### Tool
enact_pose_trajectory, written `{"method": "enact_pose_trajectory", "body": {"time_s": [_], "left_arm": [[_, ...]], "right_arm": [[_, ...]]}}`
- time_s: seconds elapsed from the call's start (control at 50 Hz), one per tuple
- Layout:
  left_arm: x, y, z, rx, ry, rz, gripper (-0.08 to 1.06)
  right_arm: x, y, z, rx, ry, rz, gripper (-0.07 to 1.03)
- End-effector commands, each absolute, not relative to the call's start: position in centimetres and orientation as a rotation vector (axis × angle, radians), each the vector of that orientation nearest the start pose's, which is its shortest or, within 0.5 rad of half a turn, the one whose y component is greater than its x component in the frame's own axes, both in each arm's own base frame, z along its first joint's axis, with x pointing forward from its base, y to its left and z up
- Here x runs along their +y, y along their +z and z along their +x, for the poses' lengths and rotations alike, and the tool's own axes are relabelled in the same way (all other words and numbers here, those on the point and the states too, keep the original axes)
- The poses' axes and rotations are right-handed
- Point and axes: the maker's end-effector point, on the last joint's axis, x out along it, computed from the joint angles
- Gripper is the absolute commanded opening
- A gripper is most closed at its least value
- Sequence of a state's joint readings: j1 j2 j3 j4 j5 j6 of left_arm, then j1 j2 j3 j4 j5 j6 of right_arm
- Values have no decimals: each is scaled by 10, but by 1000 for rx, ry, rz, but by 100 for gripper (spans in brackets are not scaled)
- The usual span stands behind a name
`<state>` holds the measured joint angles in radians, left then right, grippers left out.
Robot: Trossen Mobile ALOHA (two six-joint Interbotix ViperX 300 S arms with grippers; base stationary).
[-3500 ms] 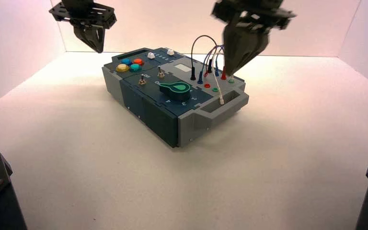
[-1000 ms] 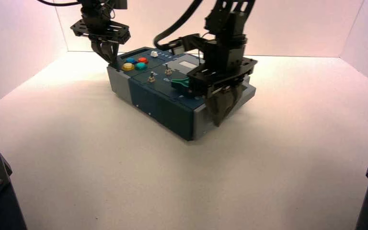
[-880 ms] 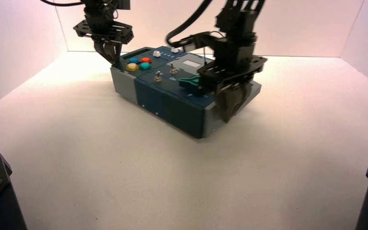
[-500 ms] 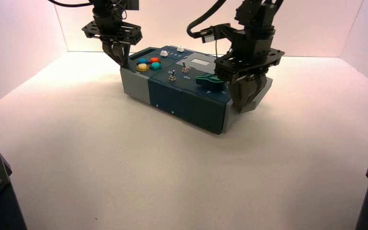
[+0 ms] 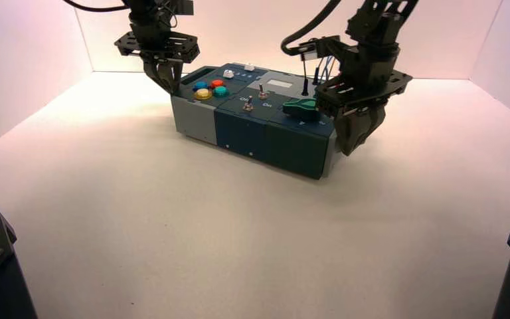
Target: Move the box away.
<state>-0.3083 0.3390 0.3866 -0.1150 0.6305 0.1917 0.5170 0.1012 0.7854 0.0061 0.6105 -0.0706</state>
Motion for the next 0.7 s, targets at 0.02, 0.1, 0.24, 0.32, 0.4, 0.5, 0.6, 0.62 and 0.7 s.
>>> {"method": "enact_pose_trajectory", "body": {"time_s": [0.02, 0.1, 0.24, 0.32, 0.4, 0.5, 0.6, 0.62, 0.7], "left_arm": [[-185, 28, 371, 1327, -476, 268, -3], [-189, 30, 370, 1324, -483, 262, -3], [-199, 31, 365, 1322, -501, 266, -3], [-204, 30, 362, 1324, -513, 271, -3], [-210, 31, 359, 1322, -526, 277, -3], [-219, 33, 355, 1314, -547, 286, -3], [-225, 35, 352, 1309, -560, 293, -3], [-226, 35, 351, 1309, -561, 294, -3], [-227, 37, 350, 1306, -566, 294, -3]], "right_arm": [[148, 18, 273, 1375, 447, -389, -2], [145, 18, 276, 1372, 432, -372, -2], [139, 18, 283, 1354, 407, -343, -2], [135, 17, 285, 1349, 396, -332, -2], [134, 18, 288, 1333, 388, -320, -2], [129, 18, 295, 1305, 369, -295, -2], [126, 19, 301, 1278, 356, -277, -2], [125, 19, 302, 1272, 354, -274, -2], [122, 18, 306, 1254, 343, -260, -2]]}}
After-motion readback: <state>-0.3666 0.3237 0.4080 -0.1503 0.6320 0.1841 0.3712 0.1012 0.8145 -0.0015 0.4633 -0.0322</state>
